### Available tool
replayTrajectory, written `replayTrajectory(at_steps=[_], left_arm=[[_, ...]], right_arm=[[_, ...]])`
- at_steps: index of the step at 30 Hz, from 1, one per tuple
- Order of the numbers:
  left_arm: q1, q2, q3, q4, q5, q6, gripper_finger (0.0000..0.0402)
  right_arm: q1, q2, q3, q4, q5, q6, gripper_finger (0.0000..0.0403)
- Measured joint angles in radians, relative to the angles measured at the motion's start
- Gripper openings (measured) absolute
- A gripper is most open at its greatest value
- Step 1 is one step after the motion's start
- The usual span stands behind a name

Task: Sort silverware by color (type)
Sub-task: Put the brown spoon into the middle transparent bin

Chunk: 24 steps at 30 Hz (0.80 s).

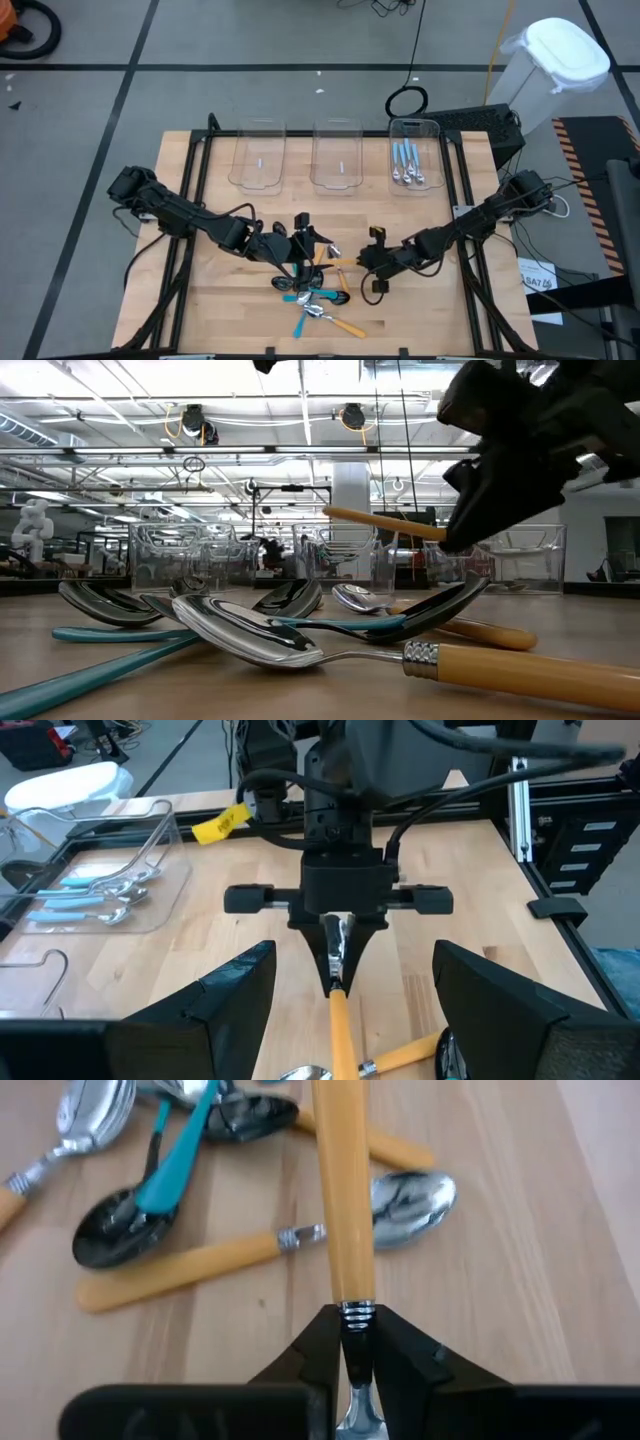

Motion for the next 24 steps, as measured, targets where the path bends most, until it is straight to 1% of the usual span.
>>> replayTrajectory(at_steps=[11,16,24], left_arm=[[0.000,0.000,0.000,0.000,0.000,0.000,0.0268],[0.000,0.000,0.000,0.000,0.000,0.000,0.0268],[0.000,0.000,0.000,0.000,0.000,0.000,0.0268]], right_arm=[[0.000,-0.001,0.036,0.005,0.005,-0.004,0.0038],[0.002,-0.001,0.036,0.005,0.033,-0.004,0.0038],[0.002,-0.001,0.037,0.006,0.107,0.019,0.0038]])
